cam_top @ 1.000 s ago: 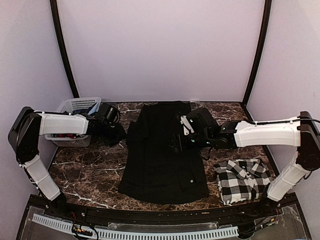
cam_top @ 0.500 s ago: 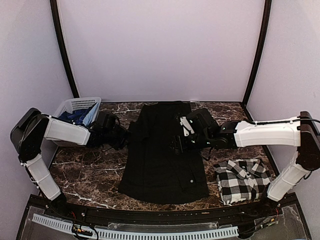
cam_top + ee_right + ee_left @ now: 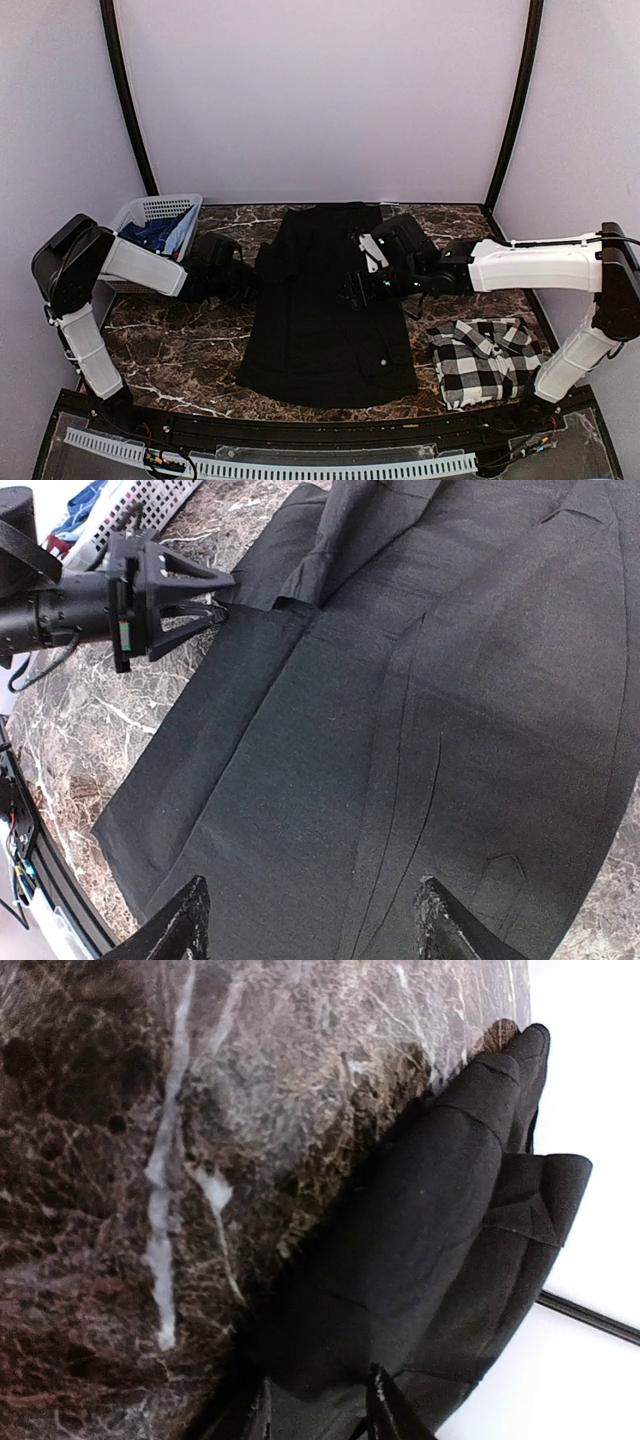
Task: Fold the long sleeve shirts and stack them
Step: Pick up the sleeve from the 1/3-folded shirt.
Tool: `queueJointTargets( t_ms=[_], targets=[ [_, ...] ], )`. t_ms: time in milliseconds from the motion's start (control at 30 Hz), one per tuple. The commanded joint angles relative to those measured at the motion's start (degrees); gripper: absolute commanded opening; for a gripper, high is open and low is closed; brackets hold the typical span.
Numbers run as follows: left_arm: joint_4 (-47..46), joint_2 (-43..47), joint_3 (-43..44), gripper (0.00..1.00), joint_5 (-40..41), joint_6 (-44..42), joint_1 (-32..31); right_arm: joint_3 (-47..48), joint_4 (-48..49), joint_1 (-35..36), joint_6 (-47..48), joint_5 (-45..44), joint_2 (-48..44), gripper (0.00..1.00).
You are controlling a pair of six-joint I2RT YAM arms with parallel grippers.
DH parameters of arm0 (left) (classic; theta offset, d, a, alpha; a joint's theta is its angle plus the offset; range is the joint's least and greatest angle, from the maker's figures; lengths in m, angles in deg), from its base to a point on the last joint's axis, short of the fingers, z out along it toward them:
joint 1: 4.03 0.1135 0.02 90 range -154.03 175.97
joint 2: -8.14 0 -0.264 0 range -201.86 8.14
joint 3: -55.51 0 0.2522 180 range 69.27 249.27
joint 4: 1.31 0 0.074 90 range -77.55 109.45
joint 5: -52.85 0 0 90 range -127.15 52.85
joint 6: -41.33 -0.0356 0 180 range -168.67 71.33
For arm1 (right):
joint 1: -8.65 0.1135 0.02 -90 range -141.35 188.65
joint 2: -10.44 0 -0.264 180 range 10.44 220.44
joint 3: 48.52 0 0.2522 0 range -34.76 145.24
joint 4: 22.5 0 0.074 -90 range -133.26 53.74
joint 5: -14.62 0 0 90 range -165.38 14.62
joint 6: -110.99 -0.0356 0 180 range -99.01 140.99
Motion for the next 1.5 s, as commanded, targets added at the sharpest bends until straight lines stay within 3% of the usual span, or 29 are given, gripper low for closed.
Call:
queueJointTargets(
  t_ms=[0, 200, 333, 800, 1233, 1467],
  targets=[
    [0.4, -1.7, 1.8, 0.26, 0.5, 0.8, -0.2, 3.2, -1.4, -0.4, 1.5, 0.6, -0.4, 0.66],
    [1.4, -1.5, 2.1, 0.07, 1.3, -0.6, 0.6, 4.9, -3.1, -0.5, 2.3, 0.6, -0.3, 0.66],
    [3.7, -1.2, 4.8, 0.0, 2.0, -4.8, 0.7, 5.4, -3.4, -0.5, 2.4, 0.6, 0.0, 0.67],
    [12.2, -0.4, 14.0, 0.0, 6.4, -20.9, 1.7, 5.8, -3.4, -0.7, 1.7, -2.2, -0.3, 0.67],
    [21.1, 0.4, 24.9, 0.0, 16.3, -38.4, 1.9, 7.2, -4.5, -0.9, 1.4, -3.4, 0.0, 0.67],
    [15.1, -0.7, 27.1, 0.0, 8.5, -53.5, 1.2, 7.8, -4.6, -1.2, 0.9, -4.2, 0.2, 0.67]
  ],
)
